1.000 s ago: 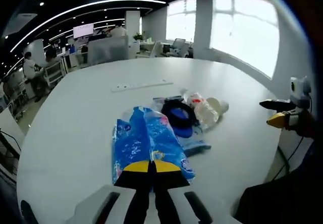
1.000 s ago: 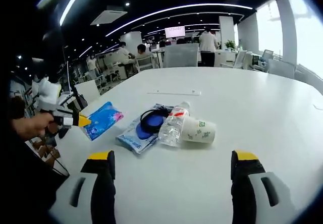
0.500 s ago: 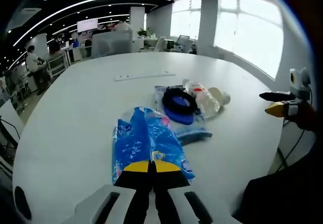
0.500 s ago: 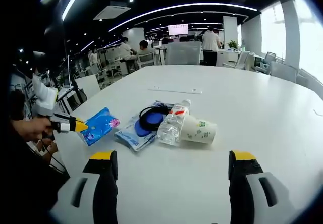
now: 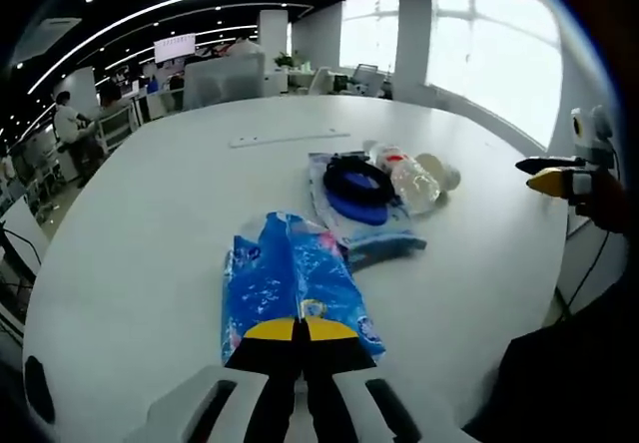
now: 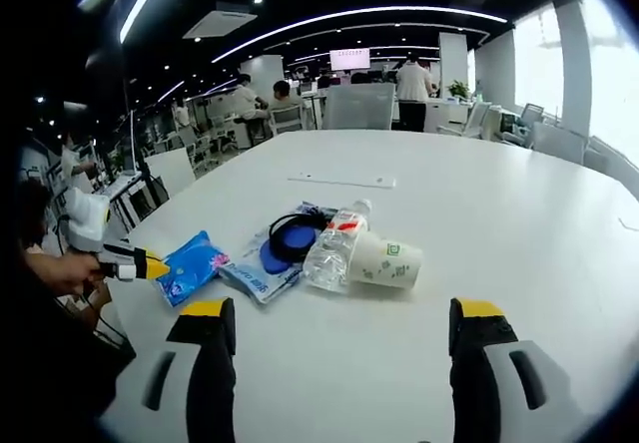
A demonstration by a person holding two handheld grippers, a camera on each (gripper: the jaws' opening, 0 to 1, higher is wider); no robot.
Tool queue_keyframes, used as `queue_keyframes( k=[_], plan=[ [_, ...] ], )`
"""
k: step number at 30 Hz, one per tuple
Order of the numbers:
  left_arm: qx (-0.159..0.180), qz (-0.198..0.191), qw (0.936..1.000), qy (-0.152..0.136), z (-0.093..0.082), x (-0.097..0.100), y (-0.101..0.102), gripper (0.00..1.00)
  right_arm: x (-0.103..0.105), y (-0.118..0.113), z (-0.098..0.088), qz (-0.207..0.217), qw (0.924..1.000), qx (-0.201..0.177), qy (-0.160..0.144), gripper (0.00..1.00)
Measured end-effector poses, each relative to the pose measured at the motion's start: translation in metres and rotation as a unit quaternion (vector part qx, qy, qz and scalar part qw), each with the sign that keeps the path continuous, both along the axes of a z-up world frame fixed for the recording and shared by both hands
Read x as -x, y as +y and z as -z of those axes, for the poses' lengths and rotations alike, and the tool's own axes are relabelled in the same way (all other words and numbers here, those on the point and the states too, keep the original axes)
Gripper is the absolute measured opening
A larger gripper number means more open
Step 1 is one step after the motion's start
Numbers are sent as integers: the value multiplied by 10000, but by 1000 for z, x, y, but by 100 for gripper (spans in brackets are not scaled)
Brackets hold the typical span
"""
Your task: Arrange the tabletop items into an orderly group along one side of the table until the central work area is clear of visible clutter.
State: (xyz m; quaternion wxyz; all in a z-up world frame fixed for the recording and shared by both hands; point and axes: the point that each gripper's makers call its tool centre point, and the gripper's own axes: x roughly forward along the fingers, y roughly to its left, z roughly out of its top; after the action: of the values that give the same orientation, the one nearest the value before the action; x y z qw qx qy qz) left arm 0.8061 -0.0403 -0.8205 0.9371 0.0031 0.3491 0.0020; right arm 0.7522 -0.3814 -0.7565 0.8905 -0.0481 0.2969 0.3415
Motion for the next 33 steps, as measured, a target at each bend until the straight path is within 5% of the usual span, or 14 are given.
queue_keyframes(
  k=[10, 17, 23, 33],
  plan=[
    [12, 159, 9997, -169, -26, 20, -9, 0, 0, 10, 5, -143, 9999, -30, 26, 83],
    [115, 331, 9992, -216, -52, 71, -34, 4, -8, 25, -4, -214, 9994, -212, -190, 82],
    [185, 168, 9997, -71, -31, 139, -47, 13, -11, 27, 0, -139, 9995, -193, -215, 83],
    [82, 17, 9998, 187, 1, 157, -47, 27, -23, 22, 4, -281, 9991, 66, -295, 82]
  ],
)
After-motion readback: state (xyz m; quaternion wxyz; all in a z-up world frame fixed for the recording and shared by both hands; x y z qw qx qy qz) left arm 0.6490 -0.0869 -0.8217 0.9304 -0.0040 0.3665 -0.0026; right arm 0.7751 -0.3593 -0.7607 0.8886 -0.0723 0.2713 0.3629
